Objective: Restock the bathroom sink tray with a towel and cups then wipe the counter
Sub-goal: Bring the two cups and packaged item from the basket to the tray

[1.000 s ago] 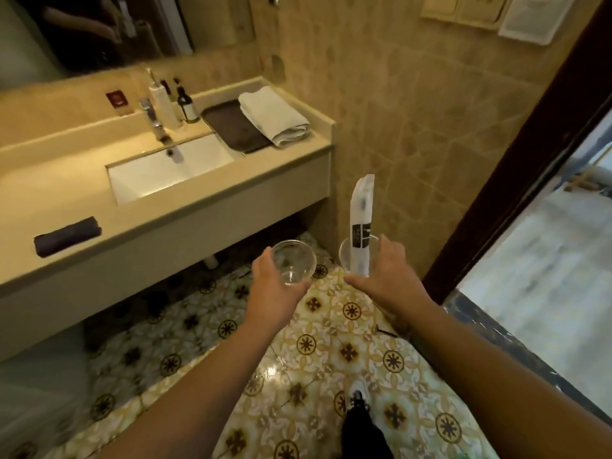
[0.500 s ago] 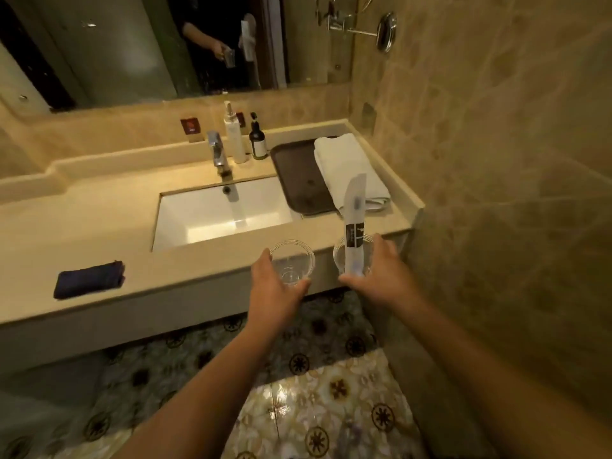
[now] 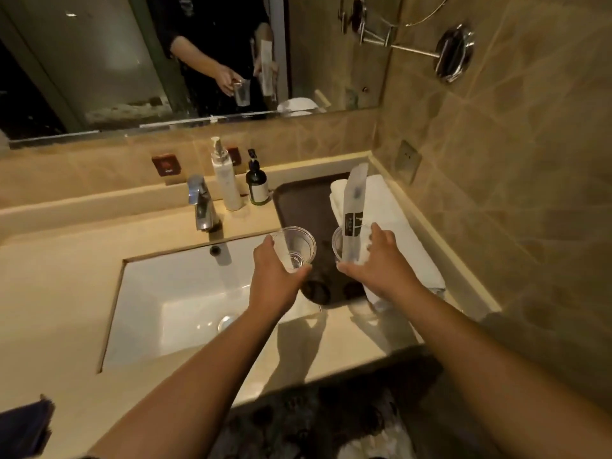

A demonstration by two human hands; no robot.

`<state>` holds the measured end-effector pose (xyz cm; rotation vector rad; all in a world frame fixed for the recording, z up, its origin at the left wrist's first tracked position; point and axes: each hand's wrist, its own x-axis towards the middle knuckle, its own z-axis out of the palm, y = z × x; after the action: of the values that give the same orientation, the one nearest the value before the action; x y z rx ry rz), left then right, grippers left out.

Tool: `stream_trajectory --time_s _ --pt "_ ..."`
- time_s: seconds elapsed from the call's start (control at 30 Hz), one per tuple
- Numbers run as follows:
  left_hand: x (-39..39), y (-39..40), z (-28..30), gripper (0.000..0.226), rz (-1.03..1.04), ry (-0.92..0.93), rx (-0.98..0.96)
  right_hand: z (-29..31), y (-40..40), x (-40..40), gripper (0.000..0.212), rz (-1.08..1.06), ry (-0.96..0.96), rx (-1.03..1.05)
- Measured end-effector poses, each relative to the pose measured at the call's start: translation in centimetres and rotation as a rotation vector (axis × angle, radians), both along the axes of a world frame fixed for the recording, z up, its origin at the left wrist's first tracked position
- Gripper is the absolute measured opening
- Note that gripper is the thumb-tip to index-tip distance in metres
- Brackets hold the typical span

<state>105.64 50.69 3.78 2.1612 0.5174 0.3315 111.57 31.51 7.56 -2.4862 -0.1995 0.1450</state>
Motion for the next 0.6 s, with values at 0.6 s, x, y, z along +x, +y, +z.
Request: stream_trajectory --time_s 0.6 --pt "22.0 5.6 -5.7 0.092 0.117 0.112 -0.086 -8.1 7.2 25.8 0.101 0.213 -0.112 -0.220"
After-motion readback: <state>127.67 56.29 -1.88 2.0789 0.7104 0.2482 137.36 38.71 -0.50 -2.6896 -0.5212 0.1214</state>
